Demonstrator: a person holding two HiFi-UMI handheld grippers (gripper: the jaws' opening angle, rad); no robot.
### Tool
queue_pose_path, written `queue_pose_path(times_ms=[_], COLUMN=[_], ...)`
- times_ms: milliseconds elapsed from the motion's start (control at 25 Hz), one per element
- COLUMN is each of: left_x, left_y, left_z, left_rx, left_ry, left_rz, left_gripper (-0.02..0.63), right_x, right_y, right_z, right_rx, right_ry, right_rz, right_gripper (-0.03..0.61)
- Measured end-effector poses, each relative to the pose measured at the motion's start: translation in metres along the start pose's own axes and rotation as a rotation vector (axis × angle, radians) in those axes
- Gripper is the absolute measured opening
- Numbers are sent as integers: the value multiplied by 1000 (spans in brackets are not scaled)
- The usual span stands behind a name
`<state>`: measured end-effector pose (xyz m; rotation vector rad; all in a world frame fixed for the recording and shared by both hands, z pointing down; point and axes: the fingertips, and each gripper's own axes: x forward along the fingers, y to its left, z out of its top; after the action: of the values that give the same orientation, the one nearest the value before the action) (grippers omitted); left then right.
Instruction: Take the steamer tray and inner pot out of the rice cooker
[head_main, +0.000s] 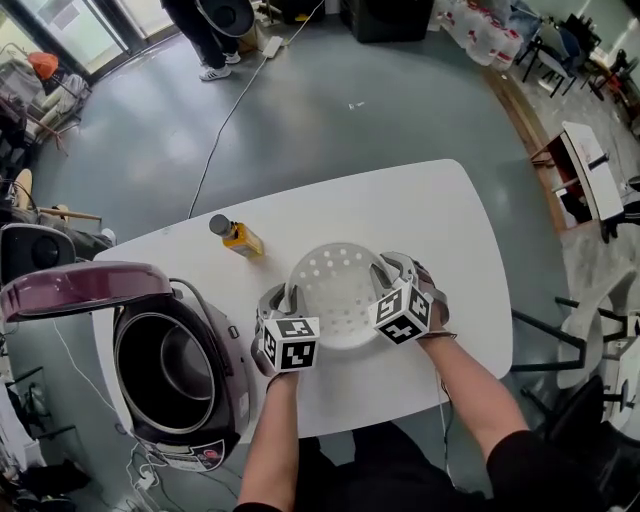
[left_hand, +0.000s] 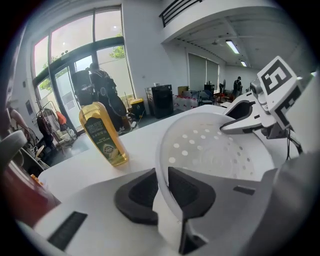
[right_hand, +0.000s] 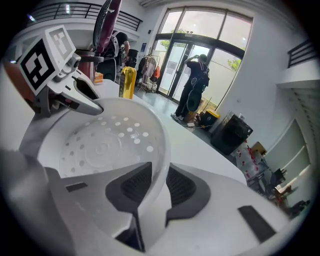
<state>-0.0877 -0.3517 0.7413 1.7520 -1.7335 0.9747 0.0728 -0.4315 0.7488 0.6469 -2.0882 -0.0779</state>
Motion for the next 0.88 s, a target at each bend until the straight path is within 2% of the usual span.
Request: queue_pose_path(times_ms=[200, 360, 440, 680, 880], left_x=[9, 6, -4, -57, -134], left_y=[1, 4, 4, -4, 0], left_z=[-2, 1, 8, 43, 81], left_rx=[-2, -24, -32, -56, -126], left_ry=[13, -7, -31, -153, -320], left_rz=[0, 21, 28, 15, -11], left_gripper=[85, 195, 210, 209, 199], right_x=[9, 3, -7, -69, -148], right_y=[0, -7, -10, -17, -13], right_z=[-7, -6, -1, 39, 88], right_rx=[1, 3, 15, 56, 85], right_ry=[18, -15, -38, -159, -326], right_rz=[4, -37, -47, -94, -123], right_gripper=[100, 164, 170, 170, 170])
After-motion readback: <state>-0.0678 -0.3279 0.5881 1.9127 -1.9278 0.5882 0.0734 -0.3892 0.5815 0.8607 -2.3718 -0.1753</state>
